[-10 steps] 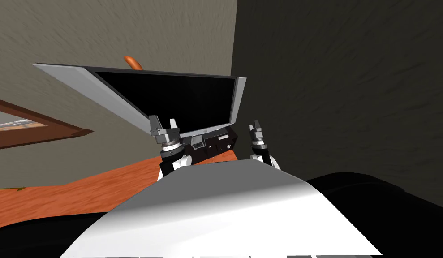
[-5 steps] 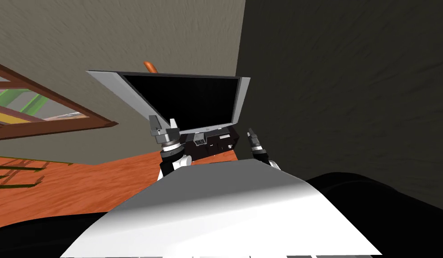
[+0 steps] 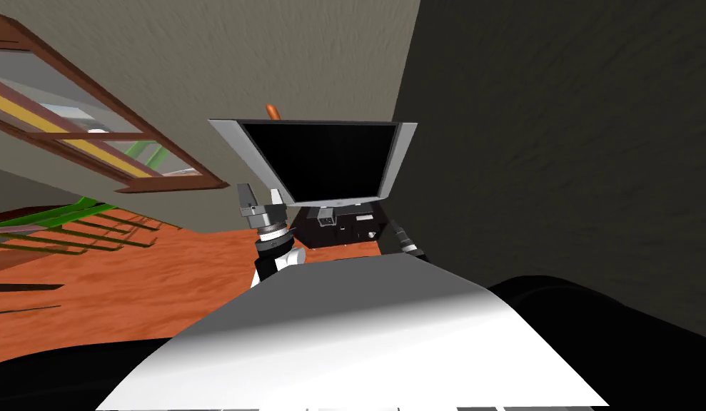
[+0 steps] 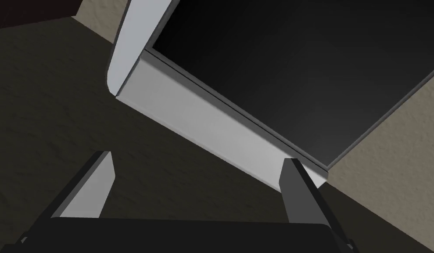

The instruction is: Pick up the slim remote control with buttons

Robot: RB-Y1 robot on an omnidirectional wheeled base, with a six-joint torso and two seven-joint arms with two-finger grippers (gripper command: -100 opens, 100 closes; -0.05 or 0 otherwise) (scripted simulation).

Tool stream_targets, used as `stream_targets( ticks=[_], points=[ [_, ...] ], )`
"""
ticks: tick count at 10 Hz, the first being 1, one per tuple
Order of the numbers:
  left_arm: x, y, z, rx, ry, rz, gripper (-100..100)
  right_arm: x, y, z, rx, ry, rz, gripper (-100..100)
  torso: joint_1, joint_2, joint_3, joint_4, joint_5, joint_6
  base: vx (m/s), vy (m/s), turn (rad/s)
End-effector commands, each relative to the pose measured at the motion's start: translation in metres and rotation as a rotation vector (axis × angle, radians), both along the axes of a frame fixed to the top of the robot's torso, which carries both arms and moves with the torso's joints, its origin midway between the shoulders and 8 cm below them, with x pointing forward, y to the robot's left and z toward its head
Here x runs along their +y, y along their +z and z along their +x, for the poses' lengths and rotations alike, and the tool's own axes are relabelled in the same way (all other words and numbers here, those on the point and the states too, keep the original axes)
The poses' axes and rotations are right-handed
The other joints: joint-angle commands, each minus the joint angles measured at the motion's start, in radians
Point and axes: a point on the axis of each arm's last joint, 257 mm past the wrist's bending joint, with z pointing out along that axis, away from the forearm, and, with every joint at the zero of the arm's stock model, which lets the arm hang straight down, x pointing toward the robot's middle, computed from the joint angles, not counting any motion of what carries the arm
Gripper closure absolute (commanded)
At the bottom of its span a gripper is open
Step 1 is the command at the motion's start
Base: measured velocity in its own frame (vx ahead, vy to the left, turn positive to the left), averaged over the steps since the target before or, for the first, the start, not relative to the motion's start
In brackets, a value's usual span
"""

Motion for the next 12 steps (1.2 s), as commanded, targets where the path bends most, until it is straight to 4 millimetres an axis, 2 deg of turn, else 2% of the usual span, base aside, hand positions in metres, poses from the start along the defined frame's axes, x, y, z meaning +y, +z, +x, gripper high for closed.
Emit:
stream_targets(
  ticks=[1,2,4,5,7,8,9,10,11,12],
  points=[
    [0.000,0.000,0.000,0.000,0.000,0.000,0,-0.007,-0.044,-0.020,0.125,0.014,-0.054,-100,0.000,0.000,0.000,0.000,0.000,0.000,-0.033,-0.024,0.428],
    [0.000,0.000,0.000,0.000,0.000,0.000,0,-0.007,-0.045,-0.021,0.127,0.020,-0.066,-100,0.000,0.000,0.000,0.000,0.000,0.000,-0.015,-0.022,0.267],
    [0.000,0.000,0.000,0.000,0.000,0.000,0,-0.016,-0.101,-0.057,0.285,0.046,-0.139,-100,0.001,-0.002,-0.001,0.000,0.000,0.000,0.004,-0.014,0.403],
    [0.000,0.000,0.000,0.000,0.000,0.000,0,-0.016,-0.102,-0.058,0.289,0.048,-0.148,-100,0.000,-0.003,-0.002,-0.001,0.000,0.000,0.006,-0.016,0.331],
    [0.000,0.000,0.000,0.000,0.000,0.000,0,-0.027,-0.152,-0.103,0.445,0.078,-0.214,-100,0.000,-0.004,-0.002,-0.001,0.000,0.000,0.016,-0.018,0.421],
    [0.000,0.000,0.000,0.000,0.000,0.000,0,-0.028,-0.157,-0.106,0.455,0.083,-0.229,-100,-0.001,-0.004,-0.002,-0.001,0.000,0.000,0.016,-0.020,0.404],
    [0.000,0.000,0.000,0.000,0.000,0.000,0,-0.035,-0.181,-0.133,0.537,0.102,-0.268,-100,0.000,-0.004,-0.002,-0.001,0.000,0.000,0.021,-0.016,0.430],
    [0.000,0.000,0.000,0.000,0.000,0.000,0,-0.035,-0.181,-0.133,0.537,0.103,-0.271,-100,0.000,-0.005,-0.003,-0.001,0.000,0.000,0.020,-0.015,0.301],
    [0.000,0.000,0.000,0.000,0.000,0.000,0,-0.043,-0.204,-0.162,0.619,0.125,-0.311,-100,0.000,-0.005,-0.003,-0.001,0.000,0.001,0.024,-0.011,0.397],
    [0.000,0.000,0.000,0.000,0.000,0.000,0,-0.043,-0.204,-0.162,0.619,0.125,-0.312,-100,0.000,-0.005,-0.003,-0.001,0.000,0.000,0.022,-0.018,0.283]
  ],
)
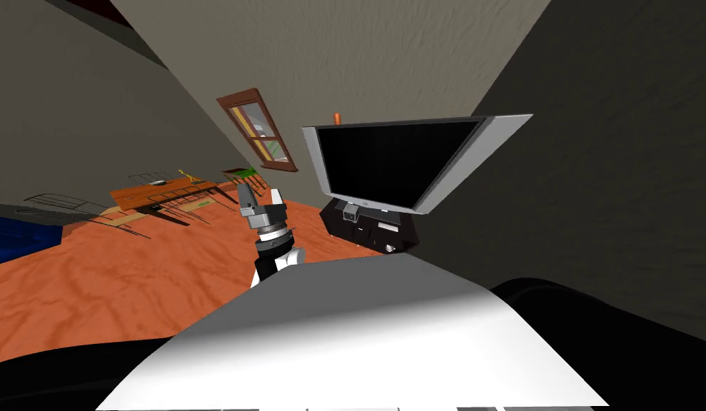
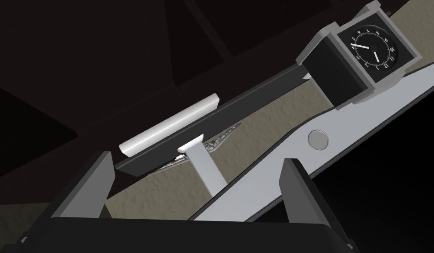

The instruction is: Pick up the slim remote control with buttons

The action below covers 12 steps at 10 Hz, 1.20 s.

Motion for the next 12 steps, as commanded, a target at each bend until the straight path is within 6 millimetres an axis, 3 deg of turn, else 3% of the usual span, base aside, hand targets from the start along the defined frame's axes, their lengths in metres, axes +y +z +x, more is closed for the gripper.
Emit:
stream_targets(
  ticks=[1,2,3,4,5,6,7,8,9,10,11,12],
  points=[
    [0.000,0.000,0.000,0.000,0.000,0.000,0,-0.008,-0.022,-0.036,0.094,0.027,-0.045,-100,0.000,0.000,0.000,0.000,0.000,0.000,0.035,-0.016,0.394],
    [0.000,0.000,0.000,0.000,0.000,0.000,0,-0.008,-0.022,-0.036,0.094,0.027,-0.045,-100,-0.001,-0.001,0.000,0.000,0.000,-0.001,0.033,-0.023,0.303],
    [0.000,0.000,0.000,0.000,0.000,0.000,0,-0.018,-0.040,-0.068,0.174,0.051,-0.082,-100,0.000,-0.001,0.000,0.000,0.000,0.000,0.038,-0.019,0.323],
    [0.000,0.000,0.000,0.000,0.000,0.000,0,-0.018,-0.040,-0.068,0.174,0.051,-0.082,-100,0.000,-0.001,-0.001,0.000,0.000,0.000,0.029,-0.017,0.361],
    [0.000,0.000,0.000,0.000,0.000,0.000,0,-0.027,-0.054,-0.098,0.247,0.078,-0.117,-100,0.000,-0.001,-0.001,0.000,0.000,0.000,0.045,-0.024,0.482],
    [0.000,0.000,0.000,0.000,0.000,0.000,0,-0.028,-0.055,-0.101,0.253,0.076,-0.118,-100,-0.001,-0.002,-0.001,0.000,0.000,-0.001,0.040,-0.030,0.299],
    [0.000,0.000,0.000,0.000,0.000,0.000,0,-0.035,-0.064,-0.126,0.311,0.106,-0.147,-100,-0.001,-0.002,-0.001,0.000,0.000,0.000,0.044,-0.016,0.373],
    [0.000,0.000,0.000,0.000,0.000,0.000,0,-0.039,-0.068,-0.134,0.330,0.101,-0.153,-100,0.000,-0.002,-0.001,0.000,0.000,0.000,0.036,-0.024,0.255],
    [0.000,0.000,0.000,0.000,0.000,0.000,0,-0.051,-0.078,-0.166,0.404,0.127,-0.185,-100,0.000,-0.002,-0.001,0.000,0.000,0.001,0.051,-0.035,0.354],
    [0.000,0.000,0.000,0.000,0.000,0.000,0,-0.051,-0.078,-0.166,0.404,0.127,-0.185,-100,-0.001,-0.002,-0.001,0.000,0.000,0.000,0.039,-0.029,0.339],
    [0.000,0.000,0.000,0.000,0.000,0.000,0,-0.062,-0.086,-0.198,0.474,0.154,-0.216,-100,0.000,-0.002,-0.001,0.000,0.000,0.000,0.042,-0.027,0.404],
    [0.000,0.000,0.000,0.000,0.000,0.000,0,-0.062,-0.086,-0.198,0.474,0.154,-0.216,-100,-0.001,-0.002,-0.001,-0.001,0.000,0.000,0.040,-0.029,0.286]
  ],
)
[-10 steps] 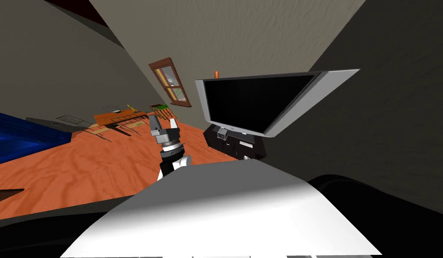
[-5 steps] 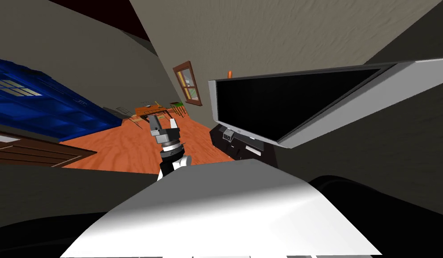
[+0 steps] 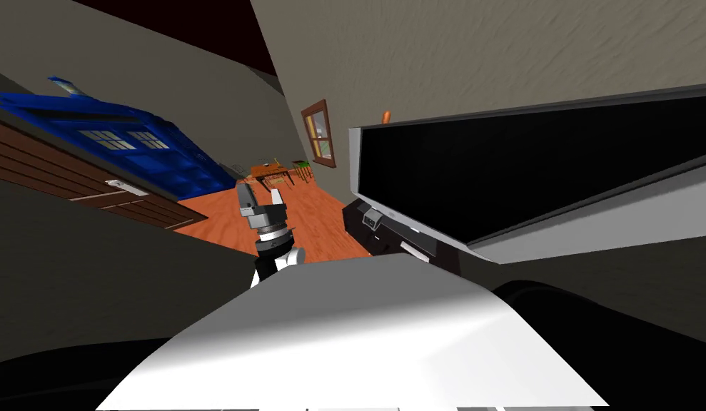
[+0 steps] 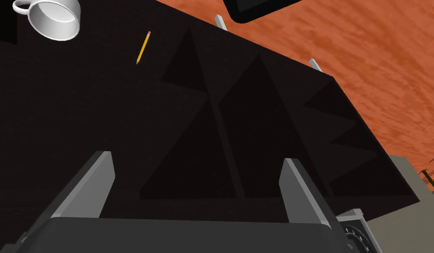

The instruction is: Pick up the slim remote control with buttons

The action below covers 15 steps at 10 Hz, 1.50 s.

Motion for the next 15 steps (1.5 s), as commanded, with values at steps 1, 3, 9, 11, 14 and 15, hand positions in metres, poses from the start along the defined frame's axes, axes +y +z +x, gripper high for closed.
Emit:
stream_targets(
  ticks=[1,3,9,11,14,15],
  points=[
    [0.000,0.000,0.000,0.000,0.000,0.000,0,-0.012,-0.005,-0.035,0.077,0.030,-0.032,-100,0.000,0.000,0.000,0.000,0.000,0.000,0.048,-0.027,0.444],
    [0.000,0.000,0.000,0.000,0.000,0.000,0,-0.022,-0.008,-0.063,0.140,0.058,-0.056,-100,-0.002,-0.001,-0.001,0.000,0.000,0.000,0.057,-0.047,0.385],
    [0.000,0.000,0.000,0.000,0.000,0.000,0,-0.061,-0.007,-0.150,0.338,0.162,-0.127,-100,-0.002,-0.002,-0.001,0.000,0.000,0.000,0.043,-0.047,0.374],
    [0.000,0.000,0.000,0.000,0.000,0.000,0,-0.079,-0.003,-0.177,0.407,0.209,-0.153,-100,-0.001,-0.001,-0.001,0.000,0.000,0.000,0.035,-0.063,0.454],
    [0.000,0.000,0.000,0.000,0.000,0.000,0,-0.097,0.002,-0.197,0.469,0.270,-0.174,-100,-0.002,-0.002,-0.001,0.000,-0.001,0.001,0.040,-0.082,0.314],
    [0.000,0.000,0.000,0.000,0.000,0.000,0,-0.099,0.001,-0.198,0.477,0.287,-0.174,-100,-0.002,-0.003,-0.002,-0.001,0.000,0.001,0.043,-0.047,0.319]
  ],
)
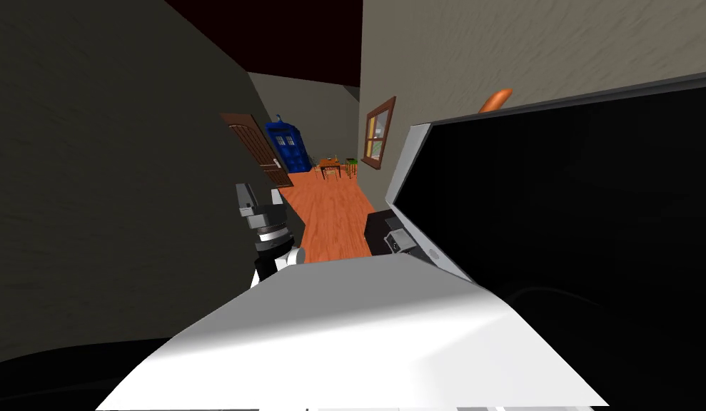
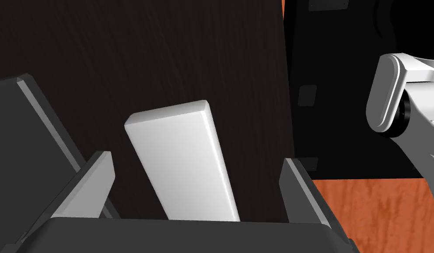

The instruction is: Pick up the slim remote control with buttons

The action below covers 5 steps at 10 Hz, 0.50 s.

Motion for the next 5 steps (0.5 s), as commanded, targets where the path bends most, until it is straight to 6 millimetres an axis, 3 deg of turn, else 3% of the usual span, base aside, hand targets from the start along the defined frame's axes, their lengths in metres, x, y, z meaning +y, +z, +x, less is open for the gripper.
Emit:
stream_targets(
  ticks=[1,3,4,5],
  points=[
    [0.000,0.000,0.000,0.000,0.000,0.000,0,0.000,-0.006,0.004,0.013,0.035,0.017,-100,0.000,0.000,0.000,0.000,0.000,0.000,0.053,-0.026,0.316],
    [0.000,0.000,0.000,0.000,0.000,0.000,0,0.010,-0.016,0.020,-0.006,0.053,0.047,-100,0.003,-0.001,-0.001,0.000,0.001,0.001,0.063,-0.003,0.183],
    [0.000,0.000,0.000,0.000,0.000,0.000,0,0.008,-0.012,0.015,0.001,0.049,0.037,-100,0.005,-0.002,-0.001,0.000,0.001,0.001,0.031,0.003,0.029],
    [0.000,0.000,0.000,0.000,0.000,0.000,0,0.009,-0.012,0.017,-0.001,0.049,0.038,0,0.005,0.000,0.000,0.000,0.001,0.002,0.006,-0.001,-0.004]
  ],
)
